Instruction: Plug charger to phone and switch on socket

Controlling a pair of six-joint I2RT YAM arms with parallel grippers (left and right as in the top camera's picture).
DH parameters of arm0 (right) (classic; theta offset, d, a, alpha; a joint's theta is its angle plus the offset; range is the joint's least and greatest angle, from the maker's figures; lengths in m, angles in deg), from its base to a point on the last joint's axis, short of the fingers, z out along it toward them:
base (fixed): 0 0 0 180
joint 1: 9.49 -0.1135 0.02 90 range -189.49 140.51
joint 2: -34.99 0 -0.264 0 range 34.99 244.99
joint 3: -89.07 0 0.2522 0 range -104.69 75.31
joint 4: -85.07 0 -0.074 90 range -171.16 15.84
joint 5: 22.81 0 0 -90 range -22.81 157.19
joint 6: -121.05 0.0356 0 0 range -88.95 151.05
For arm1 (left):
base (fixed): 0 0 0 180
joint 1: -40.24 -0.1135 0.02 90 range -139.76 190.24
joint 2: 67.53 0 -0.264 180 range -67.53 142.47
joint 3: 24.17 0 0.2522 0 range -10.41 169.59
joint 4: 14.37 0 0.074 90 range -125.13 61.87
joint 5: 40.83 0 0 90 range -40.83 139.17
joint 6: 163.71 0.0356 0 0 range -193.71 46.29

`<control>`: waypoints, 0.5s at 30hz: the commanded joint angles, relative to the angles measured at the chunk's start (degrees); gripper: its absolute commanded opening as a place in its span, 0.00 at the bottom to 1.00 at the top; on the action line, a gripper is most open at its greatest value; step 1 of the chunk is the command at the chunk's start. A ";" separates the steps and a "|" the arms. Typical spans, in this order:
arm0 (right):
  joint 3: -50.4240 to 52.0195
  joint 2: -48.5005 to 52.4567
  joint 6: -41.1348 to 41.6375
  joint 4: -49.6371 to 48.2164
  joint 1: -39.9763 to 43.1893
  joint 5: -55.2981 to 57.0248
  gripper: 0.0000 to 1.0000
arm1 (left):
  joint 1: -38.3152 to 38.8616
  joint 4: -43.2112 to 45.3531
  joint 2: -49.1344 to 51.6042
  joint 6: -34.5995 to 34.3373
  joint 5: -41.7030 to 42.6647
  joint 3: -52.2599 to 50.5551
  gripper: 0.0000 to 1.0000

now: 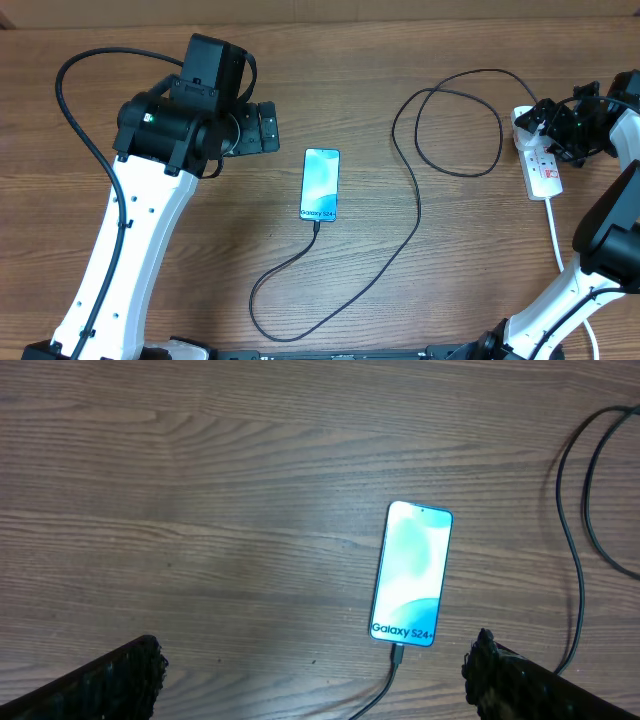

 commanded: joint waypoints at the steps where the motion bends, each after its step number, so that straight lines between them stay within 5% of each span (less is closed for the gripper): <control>1: 1.22 0.92 0.44 0.55 -0.81 -2.19 1.00 | -0.31 -0.09 -0.22 1.22 -0.74 1.16 0.99; 15: 1.79 1.03 -0.17 1.84 -0.83 -5.53 1.00 | -0.33 -0.09 -0.22 1.22 -0.74 1.16 1.00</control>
